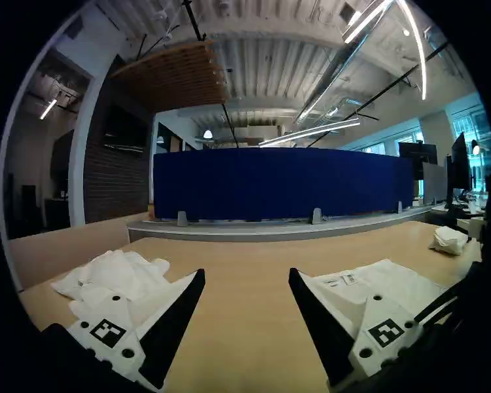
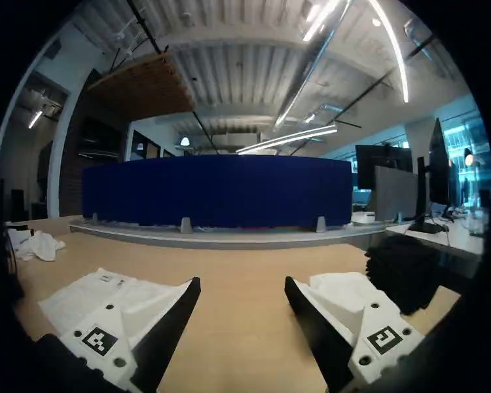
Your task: Fold towel
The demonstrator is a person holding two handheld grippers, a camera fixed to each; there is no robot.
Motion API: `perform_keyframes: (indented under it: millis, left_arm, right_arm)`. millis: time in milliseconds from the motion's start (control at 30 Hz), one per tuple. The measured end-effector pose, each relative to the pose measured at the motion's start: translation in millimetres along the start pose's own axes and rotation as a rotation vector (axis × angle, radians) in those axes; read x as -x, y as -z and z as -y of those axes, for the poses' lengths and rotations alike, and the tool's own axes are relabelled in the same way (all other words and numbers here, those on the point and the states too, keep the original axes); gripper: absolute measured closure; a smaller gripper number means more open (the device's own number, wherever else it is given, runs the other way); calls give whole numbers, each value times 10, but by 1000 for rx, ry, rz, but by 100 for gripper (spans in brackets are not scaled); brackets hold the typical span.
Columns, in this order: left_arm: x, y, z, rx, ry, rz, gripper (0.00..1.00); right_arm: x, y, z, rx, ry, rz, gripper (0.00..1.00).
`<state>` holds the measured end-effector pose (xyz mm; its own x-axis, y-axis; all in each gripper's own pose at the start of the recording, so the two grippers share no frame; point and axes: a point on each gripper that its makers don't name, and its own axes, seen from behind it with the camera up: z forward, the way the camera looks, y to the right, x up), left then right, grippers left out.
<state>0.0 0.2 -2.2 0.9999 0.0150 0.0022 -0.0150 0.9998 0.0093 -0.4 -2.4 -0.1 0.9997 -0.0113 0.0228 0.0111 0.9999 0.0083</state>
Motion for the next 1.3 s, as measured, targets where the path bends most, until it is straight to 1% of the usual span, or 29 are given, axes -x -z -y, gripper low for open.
perform_keyframes:
  millis: [100, 167, 300, 400, 467, 700, 767, 867, 1000, 1100, 1300]
  left_arm:
    - [-73, 19, -15, 6, -16, -6, 5]
    - [-156, 32, 3, 3, -12, -16, 5]
    - [-363, 58, 49, -1, 21, -25, 5]
    - [-573, 94, 94, -5, 36, -29, 5]
    - [-725, 125, 107, -7, 36, -30, 5]
    - [-1291, 193, 92, -1, 33, -24, 5]
    - [-1472, 201, 94, -1, 32, -27, 5]
    - [-1673, 197, 112, -2, 29, -33, 5]
    - [-1756, 175, 110, -11, 28, -2, 5]
    - [-1811, 159, 74, -7, 25, 19, 5]
    - [-1899, 100, 31, 14, 20, 37, 5]
  right_arm:
    - [-16, 21, -17, 5, 16, 17, 0]
    - [-87, 39, -27, 6, 21, 9, 0]
    - [-303, 95, -39, 8, 14, -12, 0]
    - [-509, 149, -44, 9, 0, -20, 0]
    - [-660, 183, -40, 8, -5, -21, 0]
    - [-1206, 267, -33, 9, 4, -19, 0]
    - [-1388, 285, -35, 11, 2, -25, 0]
    - [-1592, 300, -59, 20, -4, -38, 0]
    - [-1748, 307, -91, 31, -18, -27, 0]
    - [-1867, 311, -98, 35, -23, -18, 0]
    - [-1947, 260, -85, 28, -22, -15, 0]
